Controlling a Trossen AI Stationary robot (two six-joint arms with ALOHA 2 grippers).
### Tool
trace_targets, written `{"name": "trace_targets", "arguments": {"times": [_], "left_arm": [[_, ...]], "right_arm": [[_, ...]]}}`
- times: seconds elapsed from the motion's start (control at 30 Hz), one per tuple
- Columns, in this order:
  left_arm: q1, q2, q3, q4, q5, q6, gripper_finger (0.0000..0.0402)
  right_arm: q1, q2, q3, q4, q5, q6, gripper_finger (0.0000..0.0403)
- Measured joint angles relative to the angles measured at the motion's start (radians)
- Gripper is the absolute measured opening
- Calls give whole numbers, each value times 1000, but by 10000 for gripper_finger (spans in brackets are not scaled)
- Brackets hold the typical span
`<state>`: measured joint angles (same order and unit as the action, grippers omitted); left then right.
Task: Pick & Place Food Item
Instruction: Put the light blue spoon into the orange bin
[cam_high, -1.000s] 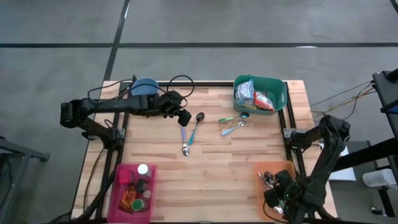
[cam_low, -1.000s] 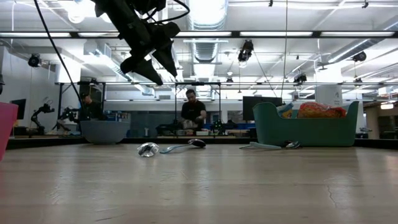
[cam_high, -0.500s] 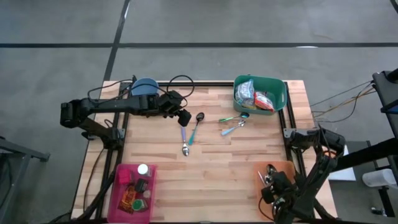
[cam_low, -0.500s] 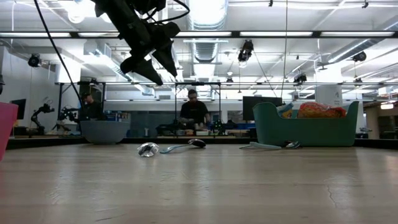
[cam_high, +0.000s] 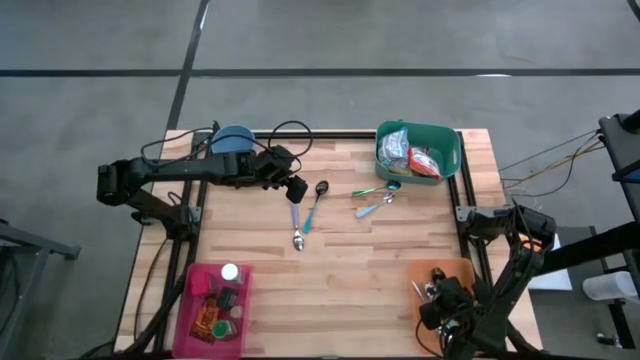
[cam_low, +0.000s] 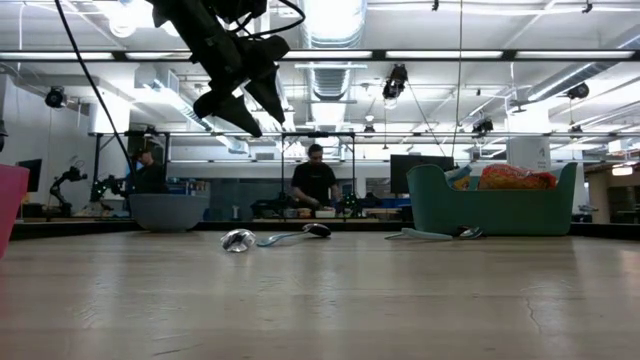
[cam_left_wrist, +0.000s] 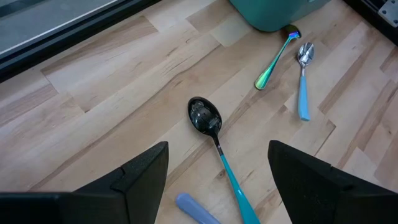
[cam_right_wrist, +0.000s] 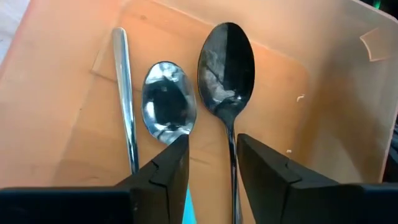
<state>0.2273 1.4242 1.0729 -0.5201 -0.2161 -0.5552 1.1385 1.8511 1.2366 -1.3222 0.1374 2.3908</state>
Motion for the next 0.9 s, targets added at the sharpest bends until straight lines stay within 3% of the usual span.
{"name": "trace_targets", "arguments": {"times": [0.33,0.63,0.9], "left_arm": [[0,0,0,0,0,0,279],[0,0,0,0,0,0,279],[0,0,0,0,0,0,279]], "right_arm": [[-4,-21,88,-29,69,-17,134],[-22,-38,236,-250,376,-91,134],[-166,-128,200,-244,464,-593,134]]}}
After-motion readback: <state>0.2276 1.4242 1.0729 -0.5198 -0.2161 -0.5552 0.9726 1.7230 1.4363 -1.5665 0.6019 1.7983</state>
